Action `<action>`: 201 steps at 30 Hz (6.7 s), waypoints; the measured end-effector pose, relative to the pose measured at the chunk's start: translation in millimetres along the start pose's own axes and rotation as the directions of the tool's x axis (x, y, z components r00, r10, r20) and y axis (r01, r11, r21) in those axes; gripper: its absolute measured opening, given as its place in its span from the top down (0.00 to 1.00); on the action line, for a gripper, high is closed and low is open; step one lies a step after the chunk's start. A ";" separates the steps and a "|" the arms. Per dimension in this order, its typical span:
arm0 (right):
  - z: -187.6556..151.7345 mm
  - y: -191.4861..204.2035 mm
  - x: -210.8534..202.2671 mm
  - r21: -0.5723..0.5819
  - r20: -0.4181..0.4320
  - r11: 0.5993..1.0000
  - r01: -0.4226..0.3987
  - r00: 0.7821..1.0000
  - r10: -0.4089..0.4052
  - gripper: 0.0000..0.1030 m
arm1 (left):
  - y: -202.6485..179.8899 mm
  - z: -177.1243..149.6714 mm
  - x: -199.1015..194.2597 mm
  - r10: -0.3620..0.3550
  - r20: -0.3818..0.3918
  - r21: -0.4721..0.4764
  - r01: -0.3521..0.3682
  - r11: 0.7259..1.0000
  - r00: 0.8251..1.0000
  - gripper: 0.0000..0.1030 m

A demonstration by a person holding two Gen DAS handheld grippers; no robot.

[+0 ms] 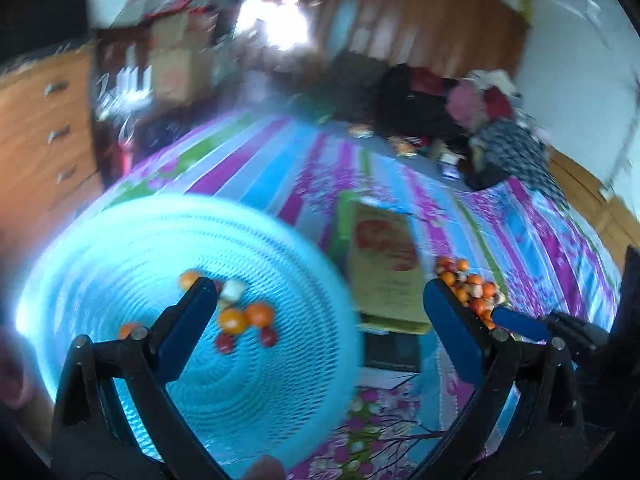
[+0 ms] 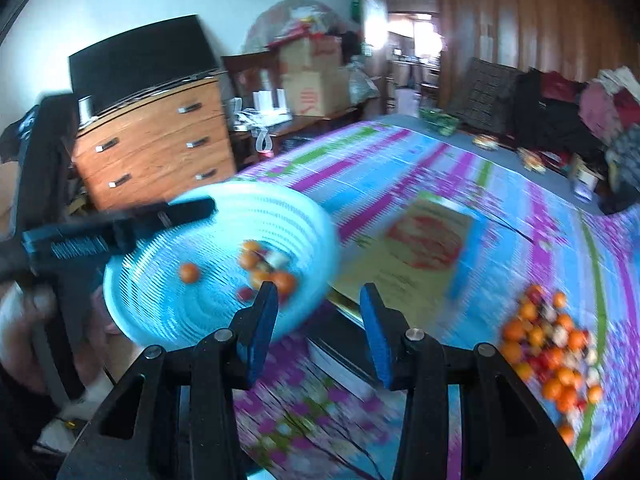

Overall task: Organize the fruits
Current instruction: 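Move both open tools back to the fruit pile, then grasp a brown round fruit with the left tool while the right tool grasps an orange, then carry the brown fruit and orange in both tools over the colander, then open both tools to drop the brown fruit and orange into the colander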

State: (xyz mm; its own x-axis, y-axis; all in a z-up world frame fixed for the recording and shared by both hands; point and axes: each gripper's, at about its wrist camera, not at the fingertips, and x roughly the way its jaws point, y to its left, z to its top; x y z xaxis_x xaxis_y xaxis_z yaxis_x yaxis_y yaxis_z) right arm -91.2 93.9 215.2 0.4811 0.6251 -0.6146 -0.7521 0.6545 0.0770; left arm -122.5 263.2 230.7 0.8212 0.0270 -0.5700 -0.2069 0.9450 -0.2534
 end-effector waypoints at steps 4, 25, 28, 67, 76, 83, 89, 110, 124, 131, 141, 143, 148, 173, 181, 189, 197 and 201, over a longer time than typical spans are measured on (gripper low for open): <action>-43.6 -41.1 -28.3 0.050 -0.010 0.994 0.101 0.995 -0.101 0.55 | -47.7 3.1 2.9 -0.115 0.012 0.110 0.113 0.988 0.993 0.00; -261.0 -229.0 -93.5 0.420 -0.274 0.850 0.319 0.937 -0.217 0.55 | -260.1 -159.0 222.4 -0.344 -0.607 0.136 0.521 0.843 0.716 0.72; -263.0 -241.6 -88.2 0.429 -0.277 0.847 0.314 0.938 -0.208 0.55 | -272.0 -162.8 237.1 -0.335 -0.601 0.111 0.490 0.864 0.726 0.72; -274.1 -362.5 -52.0 0.649 -0.163 0.732 0.209 0.977 -0.134 0.53 | -304.5 -171.8 273.4 -0.315 -0.547 0.321 0.542 0.777 0.775 0.70; -262.2 -360.1 -50.5 0.617 -0.164 0.753 0.226 0.974 -0.158 0.53 | -299.1 -173.8 279.1 -0.377 -0.556 0.277 0.593 0.756 0.740 0.74; -236.9 -346.0 -58.0 0.536 -0.151 0.795 0.284 0.959 -0.241 0.53 | -289.6 -157.1 249.7 -0.378 -0.469 0.275 0.539 0.796 0.798 0.74; -199.7 -329.8 -52.2 0.448 -0.194 0.813 0.371 0.928 -0.317 0.53 | -264.8 -118.3 198.5 -0.310 -0.360 0.261 0.414 0.872 0.880 0.74; -1.4 -153.4 -5.5 0.161 -0.007 0.965 0.208 0.978 -0.209 0.54 | -89.0 -3.9 48.2 0.002 -0.005 0.094 -0.002 0.996 1.000 0.74; 78.1 6.7 56.5 -0.030 -0.039 1.000 -0.006 0.999 0.005 0.54 | 39.8 7.9 -9.4 0.212 0.017 -0.102 -0.209 0.973 0.977 0.74; 85.0 54.4 96.4 -0.056 -0.148 0.994 -0.093 0.985 0.083 0.54 | 89.0 1.6 -7.5 0.236 -0.060 -0.178 -0.243 0.954 0.970 0.73; 86.3 81.1 154.5 -0.066 -0.364 0.989 -0.135 0.926 0.102 0.54 | 123.9 -9.7 8.9 0.214 -0.204 -0.213 -0.256 0.943 0.955 0.73; 83.9 83.4 163.6 -0.065 -0.398 0.988 -0.142 0.911 0.104 0.54 | 129.5 -12.7 14.5 0.201 -0.236 -0.221 -0.254 0.941 0.951 0.73; 75.6 90.3 179.7 -0.056 -0.457 0.986 -0.155 0.883 0.113 0.54 | 138.1 -20.7 21.5 0.184 -0.291 -0.225 -0.255 0.941 0.939 0.73; 69.6 89.8 194.4 -0.049 -0.480 0.992 -0.119 0.873 0.081 0.53 | 164.0 -30.3 33.4 0.184 -0.366 -0.235 -0.282 0.930 0.912 0.73; 69.8 92.1 195.6 -0.048 -0.478 0.991 -0.124 0.874 0.086 0.53 | 161.1 -29.6 37.3 0.178 -0.369 -0.224 -0.273 0.936 0.912 0.73; 69.8 91.3 194.5 -0.049 -0.475 0.991 -0.123 0.876 0.085 0.53 | 158.9 -31.0 38.3 0.170 -0.370 -0.225 -0.266 0.937 0.913 0.73; 74.0 89.2 188.4 -0.050 -0.437 0.992 -0.120 0.896 0.086 0.20 | 158.4 -31.4 36.5 0.182 -0.361 -0.238 -0.279 0.930 0.915 0.22; 78.3 88.9 181.3 -0.055 -0.404 0.993 -0.108 0.912 0.077 0.12 | 156.9 -30.3 34.5 0.199 -0.351 -0.237 -0.292 0.926 0.915 0.21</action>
State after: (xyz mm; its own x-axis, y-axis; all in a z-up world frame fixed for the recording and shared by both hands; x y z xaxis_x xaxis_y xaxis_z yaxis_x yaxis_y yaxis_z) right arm -35.6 298.7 172.1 0.1990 0.4484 -0.8714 -0.8232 0.5589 0.0996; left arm -142.8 402.6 147.6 0.5238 0.0983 -0.8461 -0.5578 0.7903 -0.2536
